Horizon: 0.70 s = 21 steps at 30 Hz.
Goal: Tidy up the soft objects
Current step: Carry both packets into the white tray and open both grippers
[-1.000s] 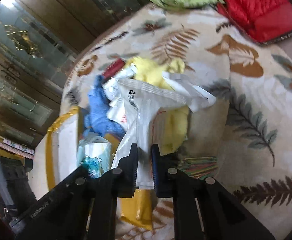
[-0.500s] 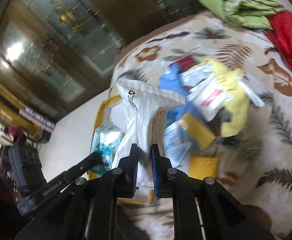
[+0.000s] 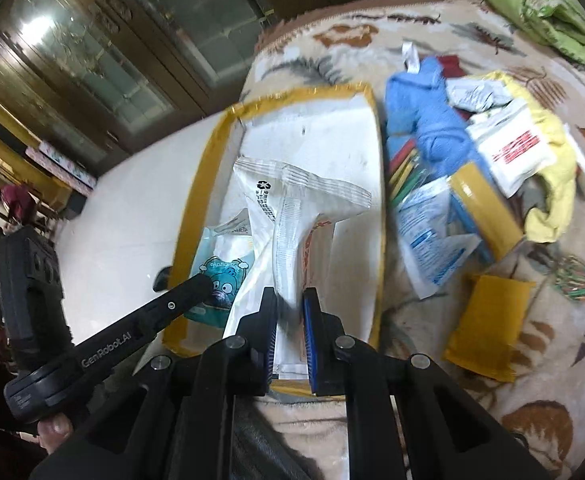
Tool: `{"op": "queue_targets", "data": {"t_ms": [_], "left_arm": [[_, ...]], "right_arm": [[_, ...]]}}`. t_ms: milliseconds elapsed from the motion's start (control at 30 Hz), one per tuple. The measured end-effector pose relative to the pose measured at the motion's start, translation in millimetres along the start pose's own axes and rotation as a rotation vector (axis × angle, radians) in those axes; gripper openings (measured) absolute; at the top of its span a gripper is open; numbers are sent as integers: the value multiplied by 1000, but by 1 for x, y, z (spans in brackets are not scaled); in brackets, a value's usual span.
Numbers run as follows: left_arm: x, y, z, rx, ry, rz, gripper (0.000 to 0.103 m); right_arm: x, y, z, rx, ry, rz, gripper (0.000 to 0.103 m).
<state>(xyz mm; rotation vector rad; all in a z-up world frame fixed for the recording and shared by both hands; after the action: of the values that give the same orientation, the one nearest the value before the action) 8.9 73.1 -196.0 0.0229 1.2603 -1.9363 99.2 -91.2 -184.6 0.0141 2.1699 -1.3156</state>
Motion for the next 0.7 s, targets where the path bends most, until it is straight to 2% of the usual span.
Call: {"op": "queue_targets", "data": {"t_ms": [133,400,467,600,700], "left_arm": [[2,9,-9,-30,-7,-23,11],[3,18,-10,-72,19,-45,11],[3,18,-11,-73,21,-54,14],[4,18,-10,-70,27,-62,15],[3,15,-11,-109,45,-57,15]], "right_arm": [[2,19,-4,44,-26,-23,11],[5,37,-5,55,-31,-48,12],[5,37,-7,48,-35,-43,16],[7,36,-8,21,-21,-37,20],[10,33,-5,-29,3,-41,31]]}}
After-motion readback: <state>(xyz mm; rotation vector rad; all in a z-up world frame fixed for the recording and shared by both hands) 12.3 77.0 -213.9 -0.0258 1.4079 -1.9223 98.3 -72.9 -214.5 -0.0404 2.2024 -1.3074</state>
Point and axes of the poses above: each gripper's, at about its wrist camera, not at the fingertips, and y roughly the way its jaws point, z to its right, x to its underside, the point moved 1 cm from there along y, roughly the way its jaws point, and after that the axes turned 4 degrees about z, right-handed, at the moved point
